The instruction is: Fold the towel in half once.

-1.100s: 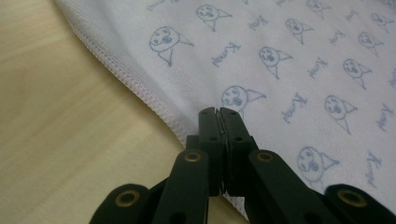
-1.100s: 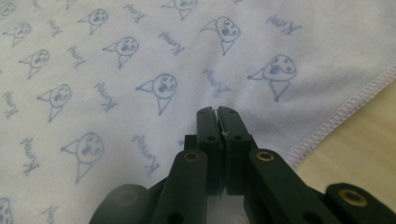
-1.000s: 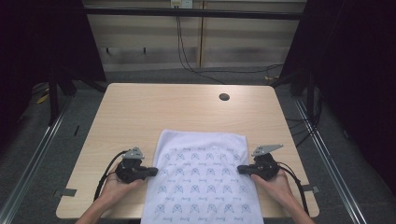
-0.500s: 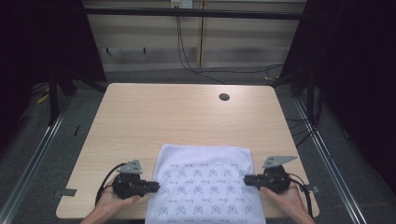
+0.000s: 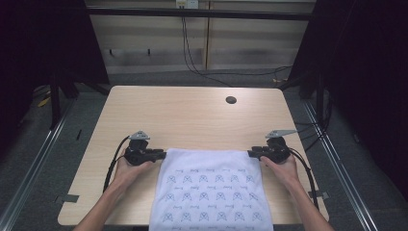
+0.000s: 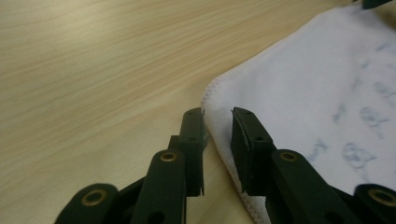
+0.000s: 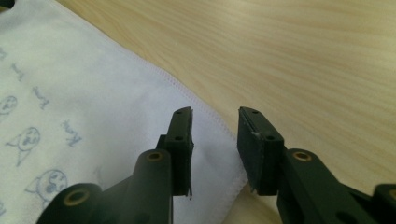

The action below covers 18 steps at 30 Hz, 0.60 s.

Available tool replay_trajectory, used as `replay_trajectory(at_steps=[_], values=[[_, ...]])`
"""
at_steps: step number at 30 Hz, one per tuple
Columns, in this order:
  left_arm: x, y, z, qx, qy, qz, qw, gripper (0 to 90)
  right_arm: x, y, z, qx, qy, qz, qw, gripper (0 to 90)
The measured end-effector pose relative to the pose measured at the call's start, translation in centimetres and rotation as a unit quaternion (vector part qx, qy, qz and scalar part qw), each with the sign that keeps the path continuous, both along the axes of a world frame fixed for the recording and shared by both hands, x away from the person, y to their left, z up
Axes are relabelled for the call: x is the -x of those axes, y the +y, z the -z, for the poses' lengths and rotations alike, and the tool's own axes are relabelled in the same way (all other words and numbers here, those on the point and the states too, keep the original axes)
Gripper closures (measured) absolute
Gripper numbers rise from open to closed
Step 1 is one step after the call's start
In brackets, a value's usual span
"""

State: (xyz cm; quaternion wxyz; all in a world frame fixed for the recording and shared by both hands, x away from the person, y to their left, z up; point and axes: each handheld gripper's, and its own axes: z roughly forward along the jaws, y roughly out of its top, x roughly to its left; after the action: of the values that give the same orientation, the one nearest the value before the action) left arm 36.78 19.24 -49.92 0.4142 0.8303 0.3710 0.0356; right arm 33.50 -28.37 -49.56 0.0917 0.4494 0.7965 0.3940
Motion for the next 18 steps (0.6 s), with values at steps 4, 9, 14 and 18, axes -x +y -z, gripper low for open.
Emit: replay_trajectory(at_steps=[4,9,14,18], values=[[-0.2,0.0,0.6,-0.001,0.008,-0.011,0.9999,71.8,0.1,0.2,0.6,0.017,0.000,0.002,0.9999,61.9],[-0.2,-0.3,0.7,0.002,0.000,-0.013,0.9999,67.1,0.1,0.2,0.6,0.031,-0.008,0.012,0.9994,58.1],[0.2,-0.9,0.6,-0.007,-0.013,-0.003,0.9999,57.7,0.1,0.1,0.8,0.027,-0.004,0.011,0.9996,61.6],[0.5,-1.8,0.6,-0.008,-0.015,0.017,0.9997,54.6,0.7,0.7,0.7,0.020,0.010,-0.015,0.9996,78.8]])
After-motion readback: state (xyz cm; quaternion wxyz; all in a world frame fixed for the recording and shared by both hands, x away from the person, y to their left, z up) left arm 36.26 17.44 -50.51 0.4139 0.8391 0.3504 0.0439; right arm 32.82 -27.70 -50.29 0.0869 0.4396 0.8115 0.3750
